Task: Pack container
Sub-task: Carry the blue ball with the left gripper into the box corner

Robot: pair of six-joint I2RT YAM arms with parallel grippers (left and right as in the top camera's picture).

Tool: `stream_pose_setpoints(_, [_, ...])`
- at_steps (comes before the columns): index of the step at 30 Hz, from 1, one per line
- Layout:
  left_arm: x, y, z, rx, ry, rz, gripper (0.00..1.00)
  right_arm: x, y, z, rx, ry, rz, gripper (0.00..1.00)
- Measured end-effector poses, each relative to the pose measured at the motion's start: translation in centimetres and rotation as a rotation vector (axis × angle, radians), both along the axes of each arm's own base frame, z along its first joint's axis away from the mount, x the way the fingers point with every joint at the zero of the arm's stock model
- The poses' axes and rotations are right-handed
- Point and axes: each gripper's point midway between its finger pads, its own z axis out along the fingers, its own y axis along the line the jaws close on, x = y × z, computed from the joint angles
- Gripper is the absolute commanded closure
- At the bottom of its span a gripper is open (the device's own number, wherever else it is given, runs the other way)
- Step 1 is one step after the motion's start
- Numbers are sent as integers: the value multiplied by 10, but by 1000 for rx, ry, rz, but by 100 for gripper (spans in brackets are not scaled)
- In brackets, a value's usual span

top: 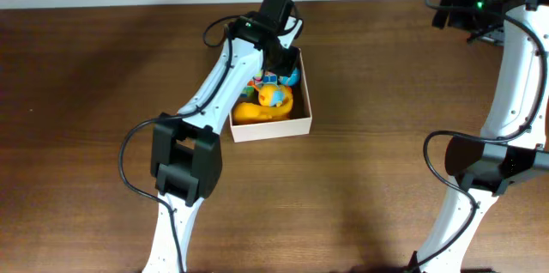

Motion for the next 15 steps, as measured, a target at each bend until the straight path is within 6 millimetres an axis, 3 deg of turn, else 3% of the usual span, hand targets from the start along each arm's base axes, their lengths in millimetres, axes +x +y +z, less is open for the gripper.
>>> stream_pose_setpoints(6, [-1,-1,-4,3,6,-2,82,0,0,0,0,0,-1,1])
stream_pose_setpoints(12, [-1,-2,-28,21,43,-4,82,0,0,0,0,0,0,1])
stream_pose_setpoints(15, [0,-3,-32,21,43,-4,82,0,0,0,0,0,0,1])
